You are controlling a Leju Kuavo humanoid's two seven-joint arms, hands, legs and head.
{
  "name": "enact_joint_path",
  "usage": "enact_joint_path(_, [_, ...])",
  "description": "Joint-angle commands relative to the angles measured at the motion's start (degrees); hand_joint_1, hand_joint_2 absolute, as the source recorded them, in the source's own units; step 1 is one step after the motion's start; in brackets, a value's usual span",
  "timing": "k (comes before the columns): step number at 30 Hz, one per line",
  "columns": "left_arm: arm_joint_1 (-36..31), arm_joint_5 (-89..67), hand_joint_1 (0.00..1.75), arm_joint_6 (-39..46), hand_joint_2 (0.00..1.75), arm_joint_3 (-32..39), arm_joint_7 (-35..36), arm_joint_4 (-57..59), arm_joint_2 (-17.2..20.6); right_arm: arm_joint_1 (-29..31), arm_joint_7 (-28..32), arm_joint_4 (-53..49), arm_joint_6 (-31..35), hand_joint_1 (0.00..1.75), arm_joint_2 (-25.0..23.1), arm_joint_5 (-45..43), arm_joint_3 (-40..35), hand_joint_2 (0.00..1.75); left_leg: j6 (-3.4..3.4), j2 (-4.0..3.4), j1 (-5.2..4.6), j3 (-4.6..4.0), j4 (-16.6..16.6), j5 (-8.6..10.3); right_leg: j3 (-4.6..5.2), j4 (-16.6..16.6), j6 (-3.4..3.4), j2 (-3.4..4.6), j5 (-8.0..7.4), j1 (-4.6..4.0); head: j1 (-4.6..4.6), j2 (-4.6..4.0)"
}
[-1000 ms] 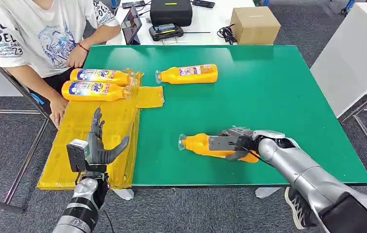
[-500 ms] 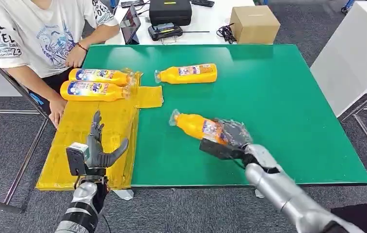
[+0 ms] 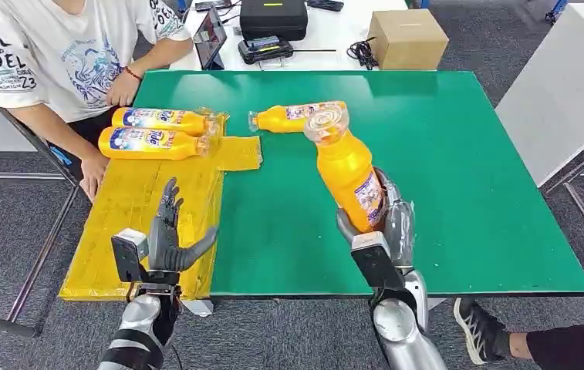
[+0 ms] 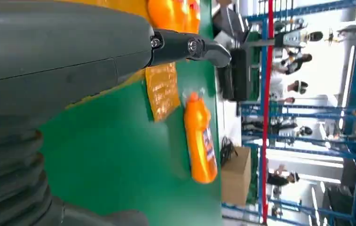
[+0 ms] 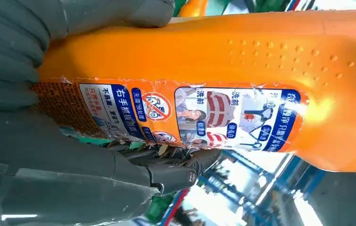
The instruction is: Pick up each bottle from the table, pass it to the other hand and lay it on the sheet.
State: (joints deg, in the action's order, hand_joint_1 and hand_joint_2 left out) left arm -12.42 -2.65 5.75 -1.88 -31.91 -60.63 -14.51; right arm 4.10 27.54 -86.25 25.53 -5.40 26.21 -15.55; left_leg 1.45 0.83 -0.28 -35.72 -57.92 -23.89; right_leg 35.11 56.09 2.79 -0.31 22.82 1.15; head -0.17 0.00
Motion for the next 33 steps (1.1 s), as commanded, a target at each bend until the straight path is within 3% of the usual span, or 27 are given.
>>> enact_joint_path(1, [-0.1,9.04,0.0,-8.98,1.75,-3.47,4.68,-1.22,0.95,-1.99,1.39,0.37,-0.32,1.75,-2.96,-1.53,6.88,1.75,-0.1,-0.07,0.09,0.26,-0.01,-0.15,-0.27,-0.02,-0.13,0.01,0.13,-0.1,-0.02,0.0])
enact_joint_path(5, [-0.05,9.05,0.0,-8.99,1.75,-3.56,4.68,-1.31,0.92,-2.14,1.66,0.48,-0.36,1.75,-2.89,-1.59,6.87,1.75,-0.08,-0.07,0.05,0.27,0.03,-0.12,-0.26,-0.04,-0.11,0.02,0.1,-0.06,-0.02,0.0])
enact_joint_path(13, [1.88,16.48,0.0,-20.84,1.75,-11.82,9.76,-4.56,2.68,-3.63,7.17,11.62,-4.05,1.75,-6.4,-1.1,4.95,1.75,-0.07,-0.08,0.06,0.19,0.07,-0.06,-0.19,-0.1,-0.08,0.04,0.04,-0.07,-0.02,0.0])
enact_joint_path(19, [-0.59,16.24,0.0,-20.04,1.75,-13.61,9.87,-1.27,2.33,0.23,8.21,21.21,-1.5,1.75,-9.48,4.73,-4.06,1.75,-0.09,-0.18,0.06,0.21,0.06,-0.07,-0.18,-0.07,-0.1,0.14,0.03,-0.07,0.0,0.0])
enact_joint_path(25, [-0.88,16.03,0.0,-19.5,1.75,-13.79,9.99,-0.77,2.42,1.06,8.02,22.69,-1.23,1.75,-9.68,3.83,-6.22,1.75,-0.08,-0.22,0.08,0.19,0.08,-0.05,-0.14,-0.05,-0.1,0.14,0.02,-0.08,-0.02,0.0])
enact_joint_path(33, [-1.9,15.69,0.0,-19.04,1.75,-14.34,10.5,0.71,2.22,4.38,8.74,33.37,0.82,1.75,-12.32,5.27,-14.67,1.75,-0.09,-0.28,0.07,0.26,0.08,-0.08,-0.2,-0.05,-0.12,0.19,0.04,-0.08,-0.02,0.0])
